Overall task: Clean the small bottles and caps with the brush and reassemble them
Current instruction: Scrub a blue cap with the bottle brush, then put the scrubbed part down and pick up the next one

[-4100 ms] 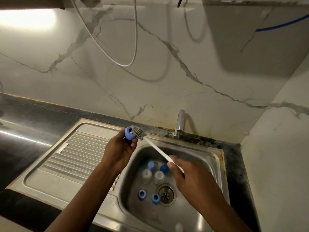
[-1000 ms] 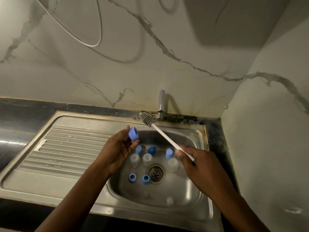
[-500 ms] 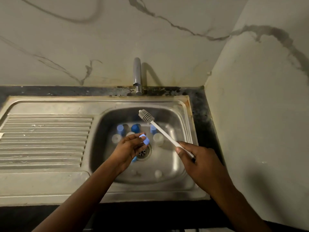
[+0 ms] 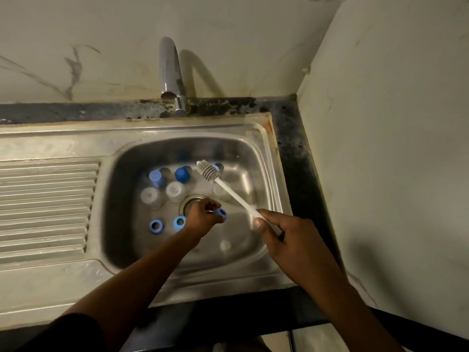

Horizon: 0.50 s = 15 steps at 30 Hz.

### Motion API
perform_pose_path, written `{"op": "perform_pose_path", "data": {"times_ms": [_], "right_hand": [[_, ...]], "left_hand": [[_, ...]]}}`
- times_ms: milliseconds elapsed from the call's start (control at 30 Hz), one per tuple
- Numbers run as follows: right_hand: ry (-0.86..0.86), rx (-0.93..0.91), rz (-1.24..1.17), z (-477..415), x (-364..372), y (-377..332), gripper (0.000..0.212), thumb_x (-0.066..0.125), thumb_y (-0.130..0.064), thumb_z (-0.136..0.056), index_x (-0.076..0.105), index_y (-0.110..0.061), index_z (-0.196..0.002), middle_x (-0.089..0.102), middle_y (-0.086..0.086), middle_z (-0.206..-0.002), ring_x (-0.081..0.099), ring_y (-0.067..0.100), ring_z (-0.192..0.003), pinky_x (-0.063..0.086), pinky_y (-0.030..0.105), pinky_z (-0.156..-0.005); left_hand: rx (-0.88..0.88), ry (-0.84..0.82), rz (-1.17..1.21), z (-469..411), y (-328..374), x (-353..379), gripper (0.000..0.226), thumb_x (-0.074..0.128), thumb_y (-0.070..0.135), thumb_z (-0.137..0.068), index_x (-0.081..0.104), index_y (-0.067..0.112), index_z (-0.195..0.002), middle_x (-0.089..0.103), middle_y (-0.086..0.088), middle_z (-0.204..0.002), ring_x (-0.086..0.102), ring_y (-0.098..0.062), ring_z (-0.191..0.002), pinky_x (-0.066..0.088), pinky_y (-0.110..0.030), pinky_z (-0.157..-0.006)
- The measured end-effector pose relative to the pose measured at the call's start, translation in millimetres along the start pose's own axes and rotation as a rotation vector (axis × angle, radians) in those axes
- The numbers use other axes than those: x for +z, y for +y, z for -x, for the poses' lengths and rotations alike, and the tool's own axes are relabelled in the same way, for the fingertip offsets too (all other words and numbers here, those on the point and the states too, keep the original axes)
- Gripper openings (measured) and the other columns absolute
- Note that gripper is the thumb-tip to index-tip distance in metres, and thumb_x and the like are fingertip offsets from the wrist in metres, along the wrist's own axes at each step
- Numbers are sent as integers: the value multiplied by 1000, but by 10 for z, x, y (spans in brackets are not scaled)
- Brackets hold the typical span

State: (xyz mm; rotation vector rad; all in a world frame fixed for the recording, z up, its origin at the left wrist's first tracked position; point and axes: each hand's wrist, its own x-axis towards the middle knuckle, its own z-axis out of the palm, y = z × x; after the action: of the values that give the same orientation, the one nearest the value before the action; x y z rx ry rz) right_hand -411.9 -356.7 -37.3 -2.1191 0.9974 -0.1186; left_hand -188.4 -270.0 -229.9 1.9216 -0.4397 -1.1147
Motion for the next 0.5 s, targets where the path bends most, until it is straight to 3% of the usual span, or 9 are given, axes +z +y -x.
{"op": "perform_pose_path", "data": {"times_ms": [133, 367, 500], "right_hand": [[-23, 30, 1, -18, 8, 45, 42, 48, -60, -101, 62, -45, -138, 64, -15, -65, 65, 1, -64, 53, 18, -65], [-37, 77, 0, -3, -47, 108, 39, 50, -57, -102, 65, -41, -135, 58, -30, -59, 63, -3, -60, 44, 12, -57], [-35, 82, -8, -29, -54, 112, 41, 50, -58, -102, 64, -40, -137, 57, -19, -59, 64, -2, -62, 46, 12, -59]], "left_hand": [[-3, -24, -117, -197, -199, 97, 33, 94, 3, -70, 71, 15, -90, 80, -3, -92, 78, -21, -88, 66, -42, -80], [118, 18, -413, -192, -293, 243, 32, 92, 12, -72, 64, 26, -79, 66, 3, -94, 67, -20, -87, 59, -38, -78], [205, -9, -488, -180, -319, 214, 36, 93, 13, -69, 63, 30, -79, 60, 2, -101, 62, -19, -88, 60, -44, -79]]}}
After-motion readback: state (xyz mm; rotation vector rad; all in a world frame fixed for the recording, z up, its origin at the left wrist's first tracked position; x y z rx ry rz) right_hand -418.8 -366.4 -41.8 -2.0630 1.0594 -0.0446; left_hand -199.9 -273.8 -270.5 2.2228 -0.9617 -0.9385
